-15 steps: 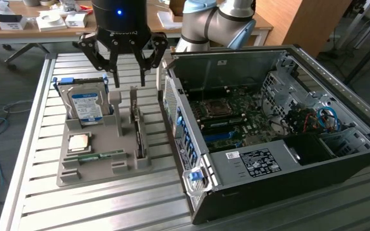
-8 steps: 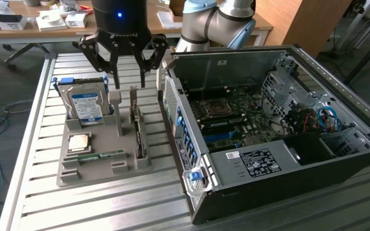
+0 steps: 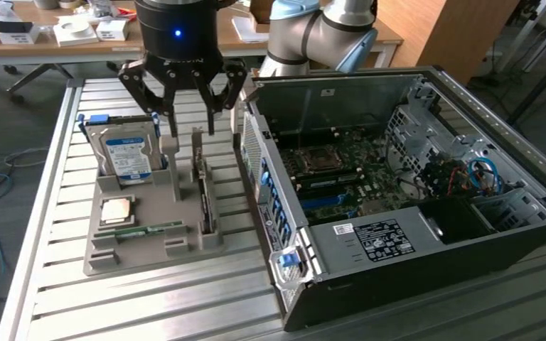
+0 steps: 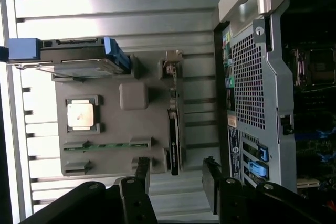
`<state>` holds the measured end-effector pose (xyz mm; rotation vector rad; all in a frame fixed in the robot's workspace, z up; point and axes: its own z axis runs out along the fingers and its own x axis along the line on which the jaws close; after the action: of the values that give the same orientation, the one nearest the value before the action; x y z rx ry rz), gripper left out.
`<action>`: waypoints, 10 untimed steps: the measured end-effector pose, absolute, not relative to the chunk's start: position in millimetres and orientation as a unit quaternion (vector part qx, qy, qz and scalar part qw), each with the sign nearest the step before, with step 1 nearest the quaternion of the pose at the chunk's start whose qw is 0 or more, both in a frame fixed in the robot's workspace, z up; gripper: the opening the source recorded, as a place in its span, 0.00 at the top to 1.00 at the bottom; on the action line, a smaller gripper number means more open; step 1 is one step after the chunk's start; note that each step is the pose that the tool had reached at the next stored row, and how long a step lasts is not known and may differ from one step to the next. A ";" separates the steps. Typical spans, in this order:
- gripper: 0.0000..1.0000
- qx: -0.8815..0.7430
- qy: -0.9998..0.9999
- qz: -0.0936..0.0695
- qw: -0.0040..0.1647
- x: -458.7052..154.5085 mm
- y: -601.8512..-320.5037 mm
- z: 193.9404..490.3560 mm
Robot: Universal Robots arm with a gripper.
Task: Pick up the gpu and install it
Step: 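Pick up the gpu and move the gpu toward the slot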
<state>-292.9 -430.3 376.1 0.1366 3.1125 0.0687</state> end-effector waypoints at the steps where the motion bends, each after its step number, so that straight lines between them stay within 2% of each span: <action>1: 0.47 0.044 0.999 0.022 0.013 -292.9 -430.3 375.0; 10: 0.47 0.044 0.999 0.022 0.013 -292.9 -430.4 366.3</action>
<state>-292.9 -430.4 366.3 0.1366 3.1126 0.0686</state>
